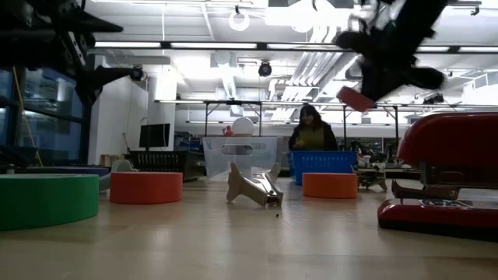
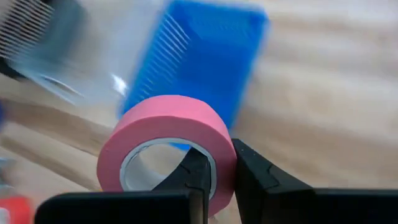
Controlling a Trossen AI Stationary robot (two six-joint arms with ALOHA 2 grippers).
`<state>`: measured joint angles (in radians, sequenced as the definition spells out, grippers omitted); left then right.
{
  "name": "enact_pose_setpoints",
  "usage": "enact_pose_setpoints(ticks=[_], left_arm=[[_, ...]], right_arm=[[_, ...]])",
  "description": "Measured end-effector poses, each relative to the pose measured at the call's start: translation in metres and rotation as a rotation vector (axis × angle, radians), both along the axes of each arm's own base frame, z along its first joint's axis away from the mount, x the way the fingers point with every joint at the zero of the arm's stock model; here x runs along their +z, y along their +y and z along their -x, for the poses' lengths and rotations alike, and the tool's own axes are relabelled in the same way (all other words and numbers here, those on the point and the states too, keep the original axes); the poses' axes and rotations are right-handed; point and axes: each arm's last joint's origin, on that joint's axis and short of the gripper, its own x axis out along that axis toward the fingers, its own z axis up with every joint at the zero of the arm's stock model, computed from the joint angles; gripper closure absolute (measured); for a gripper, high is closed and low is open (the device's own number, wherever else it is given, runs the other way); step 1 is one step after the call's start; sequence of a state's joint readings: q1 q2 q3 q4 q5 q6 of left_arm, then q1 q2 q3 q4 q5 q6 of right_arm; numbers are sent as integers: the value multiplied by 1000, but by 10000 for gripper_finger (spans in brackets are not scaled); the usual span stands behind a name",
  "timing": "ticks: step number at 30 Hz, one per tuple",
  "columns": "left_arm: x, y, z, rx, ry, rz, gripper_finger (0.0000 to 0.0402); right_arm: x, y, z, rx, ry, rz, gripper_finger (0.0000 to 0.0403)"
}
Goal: Pick and place Stapler, Stapler remover, tape
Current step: Put the pink tape into the black basket
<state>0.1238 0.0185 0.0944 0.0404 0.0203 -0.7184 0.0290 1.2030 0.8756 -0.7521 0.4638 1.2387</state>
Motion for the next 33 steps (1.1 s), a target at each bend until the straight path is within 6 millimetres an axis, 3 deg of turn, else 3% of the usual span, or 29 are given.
enact_pose_setpoints(ticks=[9, 13, 17, 22, 27, 33], left_arm=[[19, 1, 1, 39, -185, 8, 74], [25, 2, -5, 42, -231, 6, 74], [41, 3, -14, 47, -201, -12, 74], [76, 5, -35, 56, -153, -108, 74], [114, 8, -60, 74, -130, -213, 74], [142, 11, -89, 61, -110, -278, 74]], right_arm=[[77, -22, -31, 194, -246, 319, 368], [100, -33, -38, 255, -364, 415, 368], [106, -44, -41, 294, -447, 450, 368], [104, -54, -48, 336, -494, 427, 368], [109, -58, -58, 414, -614, 432, 368], [110, -60, -68, 473, -697, 439, 368]])
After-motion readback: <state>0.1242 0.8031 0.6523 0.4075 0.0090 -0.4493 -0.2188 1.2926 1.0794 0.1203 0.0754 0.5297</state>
